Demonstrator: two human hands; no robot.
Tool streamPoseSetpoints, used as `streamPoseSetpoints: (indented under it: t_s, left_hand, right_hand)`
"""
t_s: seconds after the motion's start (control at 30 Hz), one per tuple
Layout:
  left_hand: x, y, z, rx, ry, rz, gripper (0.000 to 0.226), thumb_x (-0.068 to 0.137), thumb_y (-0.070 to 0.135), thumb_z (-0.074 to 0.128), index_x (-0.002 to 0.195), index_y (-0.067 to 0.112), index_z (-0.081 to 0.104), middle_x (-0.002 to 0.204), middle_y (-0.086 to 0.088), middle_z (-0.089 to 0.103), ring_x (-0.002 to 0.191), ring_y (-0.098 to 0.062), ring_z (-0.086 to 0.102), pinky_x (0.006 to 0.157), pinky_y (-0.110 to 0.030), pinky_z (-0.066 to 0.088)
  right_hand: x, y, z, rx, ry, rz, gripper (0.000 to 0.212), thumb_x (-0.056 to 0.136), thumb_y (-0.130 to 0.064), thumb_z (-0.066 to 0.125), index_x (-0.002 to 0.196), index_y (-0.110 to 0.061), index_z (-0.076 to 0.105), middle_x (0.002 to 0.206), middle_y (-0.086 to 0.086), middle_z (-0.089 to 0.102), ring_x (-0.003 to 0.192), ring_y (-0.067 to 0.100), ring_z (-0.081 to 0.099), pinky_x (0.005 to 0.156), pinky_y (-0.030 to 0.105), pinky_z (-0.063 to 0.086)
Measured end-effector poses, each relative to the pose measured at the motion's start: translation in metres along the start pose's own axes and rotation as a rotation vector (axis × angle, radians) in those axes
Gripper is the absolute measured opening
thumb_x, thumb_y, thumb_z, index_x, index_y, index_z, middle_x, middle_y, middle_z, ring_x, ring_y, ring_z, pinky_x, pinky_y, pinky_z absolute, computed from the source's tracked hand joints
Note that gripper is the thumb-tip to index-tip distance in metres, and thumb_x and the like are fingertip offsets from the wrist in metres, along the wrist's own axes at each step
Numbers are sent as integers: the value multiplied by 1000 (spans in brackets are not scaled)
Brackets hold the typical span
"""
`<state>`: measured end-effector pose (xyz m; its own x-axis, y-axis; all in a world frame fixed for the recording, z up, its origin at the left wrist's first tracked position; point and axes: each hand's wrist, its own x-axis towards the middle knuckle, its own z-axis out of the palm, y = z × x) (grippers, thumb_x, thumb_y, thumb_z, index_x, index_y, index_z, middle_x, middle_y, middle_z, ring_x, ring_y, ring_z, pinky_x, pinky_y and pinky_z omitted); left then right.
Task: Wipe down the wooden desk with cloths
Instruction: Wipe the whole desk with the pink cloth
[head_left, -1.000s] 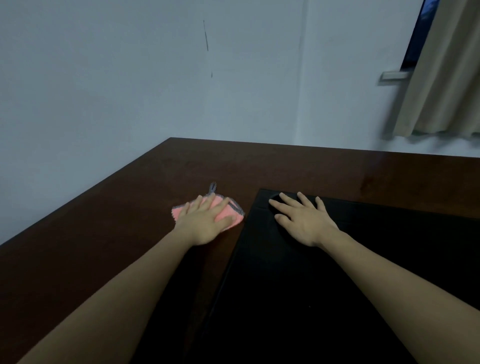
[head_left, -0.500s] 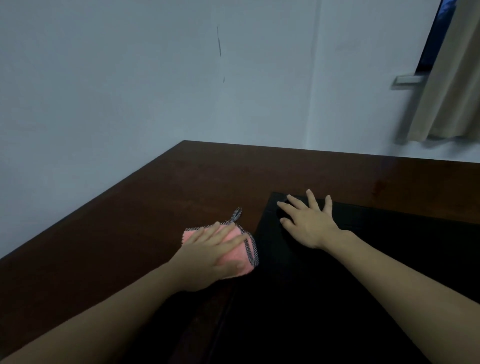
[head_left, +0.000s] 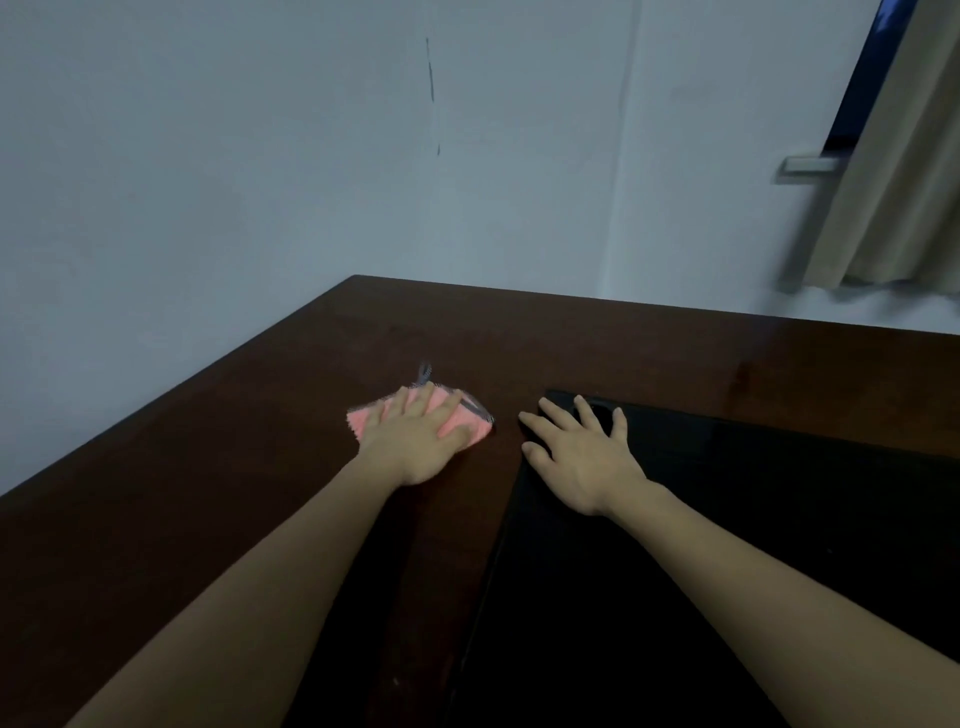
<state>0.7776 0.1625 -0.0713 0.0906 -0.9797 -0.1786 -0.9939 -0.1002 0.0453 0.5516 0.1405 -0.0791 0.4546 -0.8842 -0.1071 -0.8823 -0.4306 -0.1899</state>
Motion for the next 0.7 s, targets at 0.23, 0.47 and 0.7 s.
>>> streamPoseSetpoints:
  t_s: [0.23, 0.47, 0.7]
  left_hand:
    - [-106, -20, 19, 49, -52, 328, 81, 79, 86, -3, 153, 56, -10, 162, 17, -23, 150, -11, -25, 122, -38, -13]
    - [-34, -41, 1, 43, -38, 83, 85, 80, 84, -3, 157, 48, -7, 169, 5, -13, 156, -25, -8, 124, -48, -3]
    - [10, -17, 0, -19, -1, -113, 67, 101, 70, 16, 160, 44, -2, 171, 2, -7, 157, -30, -6, 125, -53, -2]
  right_hand:
    - [1, -2, 0, -22, -11, 3, 56, 106, -55, 16, 160, -42, 12, 170, -8, 0, 156, 33, -9, 118, 68, -7]
    - [3, 1, 1, -19, -8, 6, 56, 106, -56, 16, 160, -42, 12, 170, -9, -1, 156, 32, -10, 118, 67, -7]
    - [1, -1, 1, -8, 15, 3, 55, 107, -54, 18, 160, -41, 14, 170, -8, 2, 156, 32, -8, 119, 67, -6]
